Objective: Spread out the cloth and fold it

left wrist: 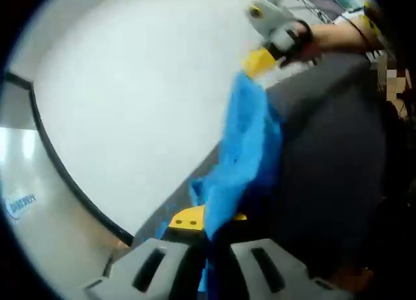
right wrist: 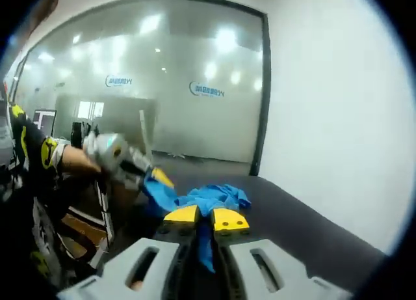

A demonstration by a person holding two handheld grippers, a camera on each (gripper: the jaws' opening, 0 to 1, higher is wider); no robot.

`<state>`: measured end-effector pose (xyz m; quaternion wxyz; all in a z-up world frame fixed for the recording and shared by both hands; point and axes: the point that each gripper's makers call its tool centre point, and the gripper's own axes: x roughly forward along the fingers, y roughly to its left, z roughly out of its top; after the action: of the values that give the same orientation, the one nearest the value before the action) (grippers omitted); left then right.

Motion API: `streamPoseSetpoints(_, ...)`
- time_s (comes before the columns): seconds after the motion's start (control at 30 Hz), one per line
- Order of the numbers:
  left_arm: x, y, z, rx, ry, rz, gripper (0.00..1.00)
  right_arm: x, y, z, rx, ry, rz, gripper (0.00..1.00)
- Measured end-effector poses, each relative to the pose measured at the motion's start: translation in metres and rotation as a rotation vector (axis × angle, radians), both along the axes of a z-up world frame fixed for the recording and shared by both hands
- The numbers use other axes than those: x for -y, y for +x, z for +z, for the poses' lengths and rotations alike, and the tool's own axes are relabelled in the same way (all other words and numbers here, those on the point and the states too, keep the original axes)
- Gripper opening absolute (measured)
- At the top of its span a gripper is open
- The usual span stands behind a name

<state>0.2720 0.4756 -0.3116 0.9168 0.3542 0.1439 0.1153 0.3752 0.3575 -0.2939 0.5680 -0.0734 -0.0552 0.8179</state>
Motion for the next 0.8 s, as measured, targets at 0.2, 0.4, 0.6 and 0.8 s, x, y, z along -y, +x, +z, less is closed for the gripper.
streamPoseSetpoints(0.2,0.009,0.012,0.108,0.096,0.046,-0.007,0.01,0.023,-0.003,0.007,-0.053,0.071,0.001,0.04)
streamPoseSetpoints(0.4,0.033,0.025,0.144,0.069,0.099,-0.04,0.01,0.032,-0.024,0.009,0.008,0.17,-0.034,0.13)
streamPoseSetpoints(0.6,0.046,0.026,0.139,0.033,0.124,-0.058,0.01,0.034,-0.022,-0.023,0.247,0.183,-0.134,0.49)
streamPoseSetpoints(0.8,0.047,0.021,0.138,0.041,0.121,-0.059,0.01,0.04,-0.015,-0.03,0.213,0.18,-0.125,0.49)
